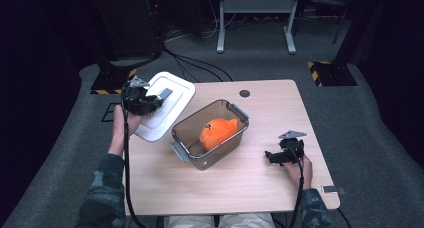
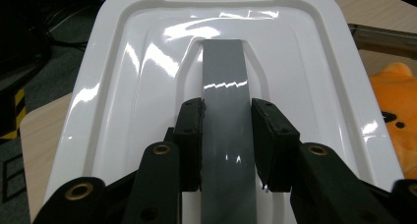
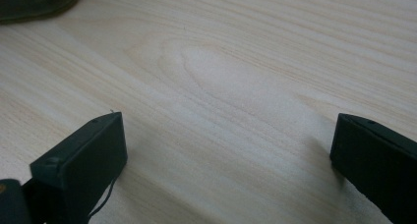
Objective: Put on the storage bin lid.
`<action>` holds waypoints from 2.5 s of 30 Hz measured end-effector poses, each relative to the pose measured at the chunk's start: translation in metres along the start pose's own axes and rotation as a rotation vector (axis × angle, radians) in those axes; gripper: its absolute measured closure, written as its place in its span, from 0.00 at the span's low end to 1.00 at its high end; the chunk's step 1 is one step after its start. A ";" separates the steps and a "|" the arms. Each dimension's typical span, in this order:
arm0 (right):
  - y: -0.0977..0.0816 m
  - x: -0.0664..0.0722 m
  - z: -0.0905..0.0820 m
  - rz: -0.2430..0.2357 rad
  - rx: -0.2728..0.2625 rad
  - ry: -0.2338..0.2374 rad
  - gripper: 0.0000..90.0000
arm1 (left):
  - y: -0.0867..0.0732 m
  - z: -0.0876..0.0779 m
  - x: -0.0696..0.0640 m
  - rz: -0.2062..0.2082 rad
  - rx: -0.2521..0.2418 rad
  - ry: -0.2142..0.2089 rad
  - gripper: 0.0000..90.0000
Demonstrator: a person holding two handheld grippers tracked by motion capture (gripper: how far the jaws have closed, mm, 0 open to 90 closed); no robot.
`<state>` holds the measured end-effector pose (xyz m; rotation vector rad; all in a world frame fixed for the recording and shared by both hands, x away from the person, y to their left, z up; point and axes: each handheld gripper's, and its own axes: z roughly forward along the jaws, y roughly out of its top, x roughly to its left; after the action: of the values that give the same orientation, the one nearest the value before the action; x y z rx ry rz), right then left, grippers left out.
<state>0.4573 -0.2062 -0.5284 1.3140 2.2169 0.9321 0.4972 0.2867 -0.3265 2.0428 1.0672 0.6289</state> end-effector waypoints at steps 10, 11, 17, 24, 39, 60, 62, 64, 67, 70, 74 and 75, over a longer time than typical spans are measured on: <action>0.000 0.000 0.000 0.000 0.000 0.000 0.00 | 0.016 0.002 -0.020 0.049 -0.003 -0.043 0.74; 0.000 0.000 0.000 0.000 0.000 0.000 0.00 | 0.016 0.002 -0.020 0.049 -0.003 -0.043 0.74; 0.000 0.000 0.000 0.000 0.000 0.000 0.00 | 0.023 0.006 -0.033 0.085 0.007 -0.067 0.74; 0.000 0.000 0.000 0.000 0.000 0.000 0.00 | 0.030 0.018 -0.054 0.104 0.009 -0.106 0.74; 0.000 0.000 0.000 0.005 0.004 0.000 0.00 | 0.031 0.043 -0.089 0.138 0.037 -0.197 0.74; 0.000 0.000 0.000 0.006 0.003 0.002 0.00 | 0.019 0.075 -0.122 0.196 0.124 -0.278 0.74; 0.000 0.000 0.000 0.006 0.004 0.002 0.00 | 0.018 0.077 -0.124 0.200 0.130 -0.286 0.74; 0.000 0.001 0.000 0.006 0.004 0.002 0.00 | 0.018 0.078 -0.125 0.201 0.134 -0.289 0.74; 0.000 0.000 0.000 0.005 0.004 0.000 0.00 | 0.017 0.081 -0.127 0.206 0.143 -0.295 0.74; 0.000 0.000 0.000 0.006 0.003 0.002 0.00 | 0.014 0.083 -0.128 0.205 0.147 -0.295 0.74; 0.000 0.000 0.000 0.004 0.003 0.000 0.00 | 0.011 0.084 -0.126 0.206 0.146 -0.298 0.74; 0.000 0.000 0.000 0.006 0.003 0.002 0.00 | 0.010 0.085 -0.126 0.202 0.142 -0.303 0.74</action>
<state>0.4567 -0.2059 -0.5282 1.3227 2.2181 0.9330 0.4937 0.1449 -0.3813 2.2999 0.7533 0.3331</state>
